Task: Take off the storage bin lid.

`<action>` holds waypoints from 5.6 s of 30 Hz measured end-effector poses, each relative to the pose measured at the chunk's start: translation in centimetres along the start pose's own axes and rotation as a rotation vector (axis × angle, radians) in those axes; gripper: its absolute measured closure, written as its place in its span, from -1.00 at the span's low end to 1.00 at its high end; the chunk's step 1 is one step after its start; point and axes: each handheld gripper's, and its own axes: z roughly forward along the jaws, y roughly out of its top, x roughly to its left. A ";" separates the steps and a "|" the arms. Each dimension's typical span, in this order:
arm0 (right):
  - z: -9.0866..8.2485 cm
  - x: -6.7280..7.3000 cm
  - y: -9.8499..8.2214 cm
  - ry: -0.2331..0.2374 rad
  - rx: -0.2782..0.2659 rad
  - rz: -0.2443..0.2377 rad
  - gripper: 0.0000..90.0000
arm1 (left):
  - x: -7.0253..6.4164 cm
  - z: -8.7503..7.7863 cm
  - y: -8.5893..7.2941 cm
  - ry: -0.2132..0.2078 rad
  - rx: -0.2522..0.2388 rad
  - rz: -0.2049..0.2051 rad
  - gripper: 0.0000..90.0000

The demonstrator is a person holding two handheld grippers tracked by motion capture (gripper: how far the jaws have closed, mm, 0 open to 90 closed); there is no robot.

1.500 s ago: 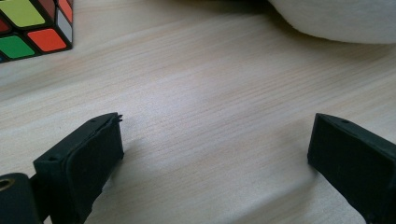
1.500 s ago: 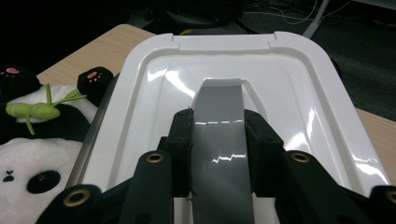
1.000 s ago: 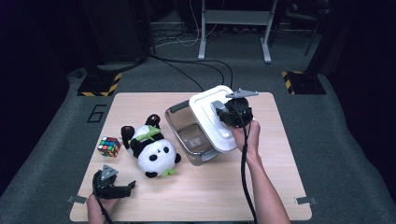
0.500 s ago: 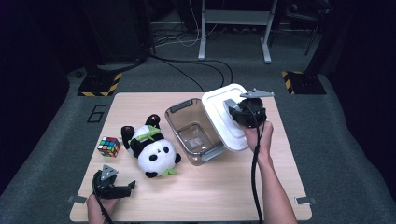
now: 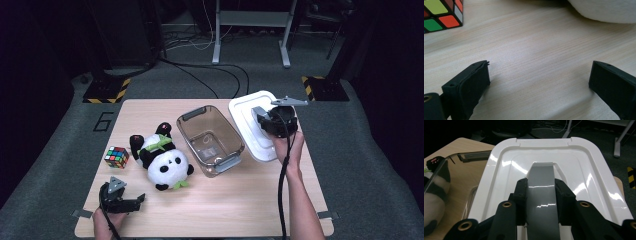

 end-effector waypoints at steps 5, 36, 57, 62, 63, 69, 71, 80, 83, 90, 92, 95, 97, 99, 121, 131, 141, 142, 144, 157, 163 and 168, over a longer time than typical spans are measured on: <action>-0.3 -0.9 -0.6 -0.021 0.004 0.012 0.49 | 0.0 0.0 0.0 0.002 0.000 -0.001 -0.94; 2.9 -4.7 -4.8 -0.109 0.076 0.101 0.49 | -0.1 -0.1 0.1 0.018 0.013 -0.013 -0.94; 7.8 -4.8 -9.0 -0.129 0.164 0.123 0.49 | -0.1 -0.1 0.1 0.018 0.013 -0.014 -0.94; 8.4 -4.7 -9.5 -0.129 0.175 0.131 0.49 | -0.1 -0.1 0.1 0.016 0.013 -0.017 -0.93; 8.5 -4.7 -9.6 -0.132 0.176 0.134 0.49 | -0.1 -0.1 0.0 0.015 0.013 -0.017 -0.93; 9.4 -4.9 -10.5 -0.131 0.188 0.150 0.49 | -0.1 -0.1 0.1 0.015 0.013 -0.017 -0.93; 9.6 -5.0 -10.7 -0.125 0.192 0.166 0.49 | -0.1 -0.1 0.1 0.015 0.013 -0.017 -0.93; 10.4 -5.2 -11.8 -0.123 0.207 0.182 0.48 | -0.1 -0.1 0.0 0.017 0.013 -0.016 -0.93; 10.7 -5.2 -12.2 -0.118 0.216 0.181 0.48 | -0.1 -0.1 0.0 0.018 0.013 -0.016 -0.93; 10.0 -5.7 -11.9 -0.084 0.223 0.199 0.12 | -0.2 -0.1 0.0 0.018 0.006 -0.024 -0.93; 9.4 -5.9 -11.7 -0.062 0.218 0.210 -0.08 | -0.2 -0.1 0.0 0.018 0.007 -0.024 -0.93; 8.4 -5.9 -11.4 -0.029 0.212 0.196 -0.36 | -0.2 0.0 0.0 0.019 0.004 -0.025 -0.93; 7.4 -5.5 -11.1 -0.010 0.212 0.161 -0.54 | -0.2 0.0 0.0 0.020 0.003 -0.024 -0.93; 6.6 -5.3 -11.1 0.006 0.206 0.144 -0.64 | -0.2 -0.1 0.0 0.020 0.004 -0.025 -0.93; 2.0 0.5 -13.7 0.130 0.116 -0.089 -1.00 | -0.2 0.0 0.0 0.020 0.000 -0.027 -0.92; 2.6 4.3 -16.4 0.233 0.143 -0.184 -1.00 | -0.2 0.0 0.0 0.020 0.001 -0.027 -0.92; 4.1 5.8 -19.3 0.315 0.197 -0.169 -1.00 | -0.1 0.0 0.0 0.020 -0.003 -0.027 -0.92; 4.3 5.9 -19.4 0.320 0.201 -0.171 -1.00 | -0.1 0.0 0.1 0.018 0.000 -0.025 -0.92; 4.5 6.0 -19.6 0.325 0.209 -0.177 -1.00 | -0.1 0.0 0.1 0.018 0.000 -0.026 -0.92; 5.2 7.0 -20.4 0.287 0.222 -0.248 -1.00 | -0.1 0.0 0.1 0.020 0.000 -0.024 -0.92; 5.2 7.0 -20.4 0.287 0.222 -0.248 -1.00 | -0.1 0.0 0.0 0.020 -0.002 -0.026 -0.92; 5.2 7.0 -20.4 0.287 0.222 -0.247 -1.00 | -0.1 0.0 0.1 0.019 0.001 -0.023 -0.92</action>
